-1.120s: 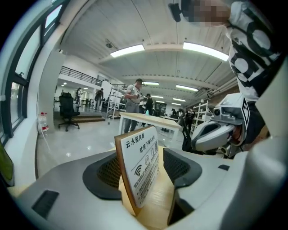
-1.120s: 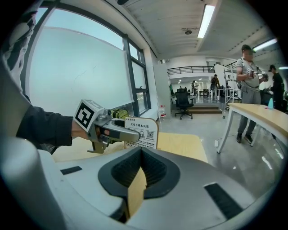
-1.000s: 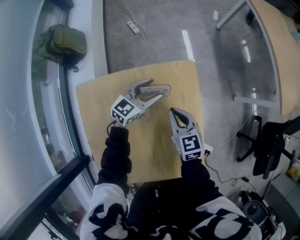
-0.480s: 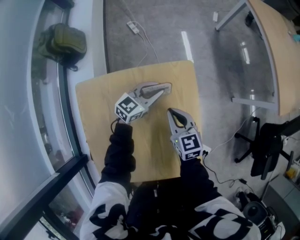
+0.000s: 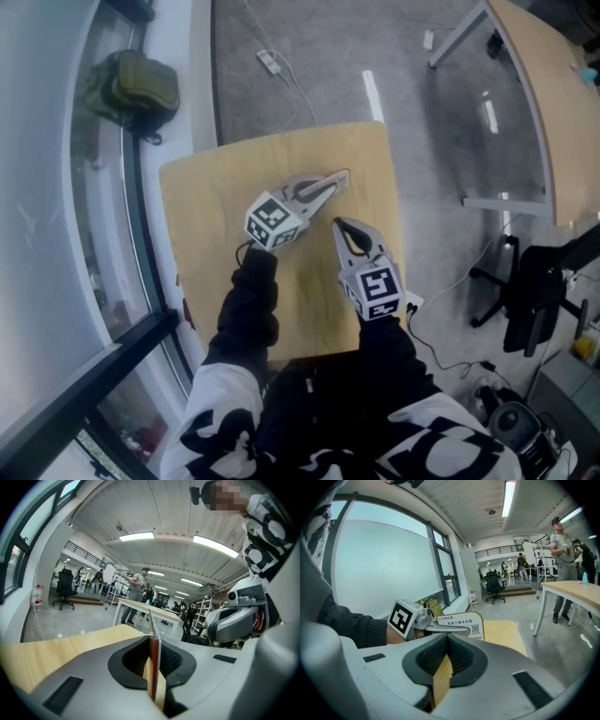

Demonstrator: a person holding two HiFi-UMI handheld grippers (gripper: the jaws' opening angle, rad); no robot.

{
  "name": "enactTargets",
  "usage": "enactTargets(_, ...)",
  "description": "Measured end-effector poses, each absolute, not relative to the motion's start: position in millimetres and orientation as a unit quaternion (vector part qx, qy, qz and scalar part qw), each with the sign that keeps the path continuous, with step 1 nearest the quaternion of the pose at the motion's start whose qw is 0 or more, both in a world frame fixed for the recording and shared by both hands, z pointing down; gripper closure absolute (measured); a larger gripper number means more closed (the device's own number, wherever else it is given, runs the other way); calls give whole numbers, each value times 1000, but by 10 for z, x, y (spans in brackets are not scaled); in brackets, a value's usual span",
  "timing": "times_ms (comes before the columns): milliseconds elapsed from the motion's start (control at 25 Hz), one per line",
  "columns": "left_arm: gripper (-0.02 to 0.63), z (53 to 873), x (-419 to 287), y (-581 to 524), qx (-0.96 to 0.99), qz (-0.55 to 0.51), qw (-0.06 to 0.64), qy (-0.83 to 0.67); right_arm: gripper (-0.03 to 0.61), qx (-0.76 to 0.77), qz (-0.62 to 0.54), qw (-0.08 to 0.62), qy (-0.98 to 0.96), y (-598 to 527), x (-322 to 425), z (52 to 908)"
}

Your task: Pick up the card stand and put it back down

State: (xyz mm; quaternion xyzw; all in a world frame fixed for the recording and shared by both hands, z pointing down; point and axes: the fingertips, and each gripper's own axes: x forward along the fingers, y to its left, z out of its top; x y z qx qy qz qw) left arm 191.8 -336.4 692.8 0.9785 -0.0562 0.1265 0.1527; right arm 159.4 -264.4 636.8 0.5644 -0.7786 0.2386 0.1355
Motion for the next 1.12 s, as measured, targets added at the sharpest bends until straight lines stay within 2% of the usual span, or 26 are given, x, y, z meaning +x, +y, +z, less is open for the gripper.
enactTargets(200,589,6919,1902,-3194,975,152,147,-67,555,577,228,127,-774,-2542,1605,6218)
enactTargets(640,590,6757,1366,-2856,940,178,200,-211,555,595,228,141,-758,-2032,1428,6033)
enactTargets(1120,591,5933,575,-2093,925,160,152,-310,555,594,187,127,-772,-1540,896,5580)
